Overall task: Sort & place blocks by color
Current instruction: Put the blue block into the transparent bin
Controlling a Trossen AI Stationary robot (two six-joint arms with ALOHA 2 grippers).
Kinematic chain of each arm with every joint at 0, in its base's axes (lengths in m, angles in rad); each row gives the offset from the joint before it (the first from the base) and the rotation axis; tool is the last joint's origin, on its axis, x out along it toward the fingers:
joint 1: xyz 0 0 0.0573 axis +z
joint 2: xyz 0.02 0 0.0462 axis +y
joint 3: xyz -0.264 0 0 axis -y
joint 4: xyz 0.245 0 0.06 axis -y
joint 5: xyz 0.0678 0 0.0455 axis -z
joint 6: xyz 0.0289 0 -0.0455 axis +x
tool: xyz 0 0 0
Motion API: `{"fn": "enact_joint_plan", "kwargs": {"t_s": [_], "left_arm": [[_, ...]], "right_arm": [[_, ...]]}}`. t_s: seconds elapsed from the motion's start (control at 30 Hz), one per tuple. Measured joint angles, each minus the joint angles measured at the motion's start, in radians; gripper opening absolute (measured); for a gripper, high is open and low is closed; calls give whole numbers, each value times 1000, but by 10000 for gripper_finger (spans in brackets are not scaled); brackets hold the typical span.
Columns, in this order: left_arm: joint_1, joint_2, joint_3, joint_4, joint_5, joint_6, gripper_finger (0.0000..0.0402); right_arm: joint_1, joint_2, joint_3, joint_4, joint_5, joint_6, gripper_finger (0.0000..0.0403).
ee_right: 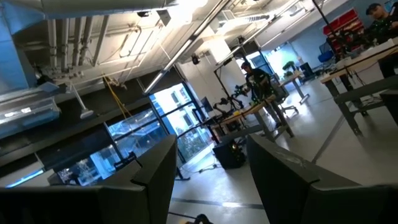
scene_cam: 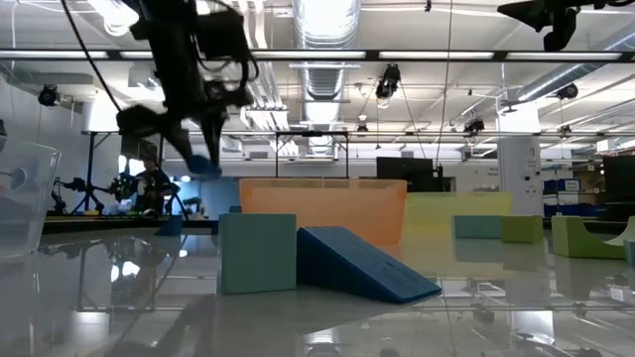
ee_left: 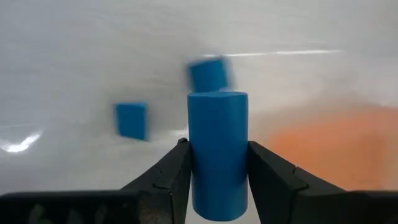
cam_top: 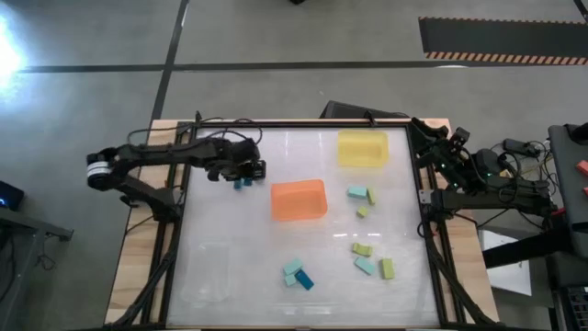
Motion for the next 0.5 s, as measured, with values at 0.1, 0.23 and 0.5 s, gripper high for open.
{"fn": "enact_joint_plan", "kwargs": {"t_s": [0.1, 0.23, 0.5], "left_arm": [[-40, -69, 29, -39, 27, -5, 117], [-108, -140, 75, -159, 54, -50, 117], [-335, -204, 134, -223, 172, -237, 116]], "right_arm": [[0, 1, 0, 0, 1, -4, 185], [0, 0, 0, -8, 8, -22, 185], [0, 1, 0, -16, 8, -26, 185]]}}
